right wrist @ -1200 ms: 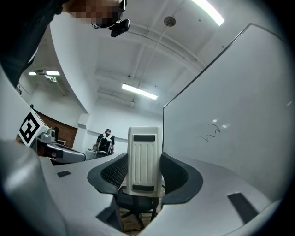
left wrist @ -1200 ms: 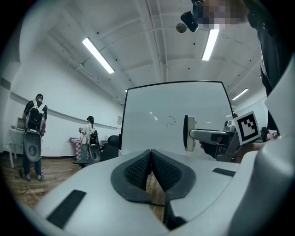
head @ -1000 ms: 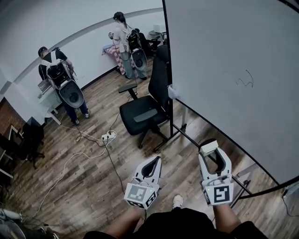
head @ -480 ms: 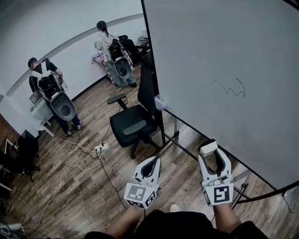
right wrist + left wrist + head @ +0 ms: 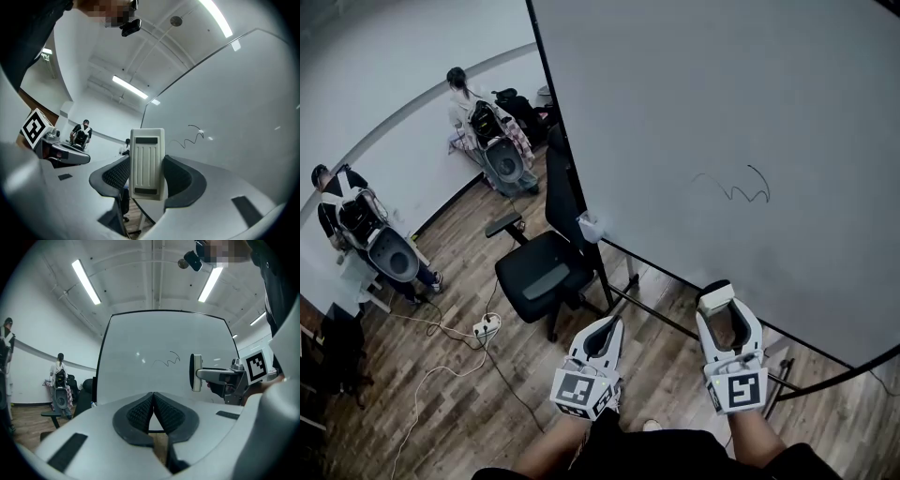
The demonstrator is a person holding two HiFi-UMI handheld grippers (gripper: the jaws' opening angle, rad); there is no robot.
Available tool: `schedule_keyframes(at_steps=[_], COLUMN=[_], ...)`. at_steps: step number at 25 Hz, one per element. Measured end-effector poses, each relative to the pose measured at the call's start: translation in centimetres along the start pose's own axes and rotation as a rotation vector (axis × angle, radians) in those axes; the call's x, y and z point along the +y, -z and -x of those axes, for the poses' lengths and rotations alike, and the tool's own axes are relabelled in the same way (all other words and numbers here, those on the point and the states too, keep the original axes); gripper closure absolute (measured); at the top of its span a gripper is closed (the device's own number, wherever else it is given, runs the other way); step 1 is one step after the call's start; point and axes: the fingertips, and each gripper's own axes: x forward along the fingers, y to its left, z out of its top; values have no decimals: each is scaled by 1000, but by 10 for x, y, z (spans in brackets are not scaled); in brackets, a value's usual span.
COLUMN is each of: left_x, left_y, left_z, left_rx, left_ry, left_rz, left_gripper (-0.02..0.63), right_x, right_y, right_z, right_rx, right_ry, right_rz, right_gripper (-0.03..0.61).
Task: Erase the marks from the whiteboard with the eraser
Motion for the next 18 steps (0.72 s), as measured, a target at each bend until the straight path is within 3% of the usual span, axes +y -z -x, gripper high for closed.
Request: schedule_keyframes(at_steps=[18], left_x=[42], left_y=[-18], left_z=[-140], left_rx=[-64], left_ry=[347], left_rz=[-6], left_gripper=[594], right_x=[-77], right_y=[-1], right_z=[-63], right_rx=[48], right_ry=[384], right_rz=[117], right_gripper=[333])
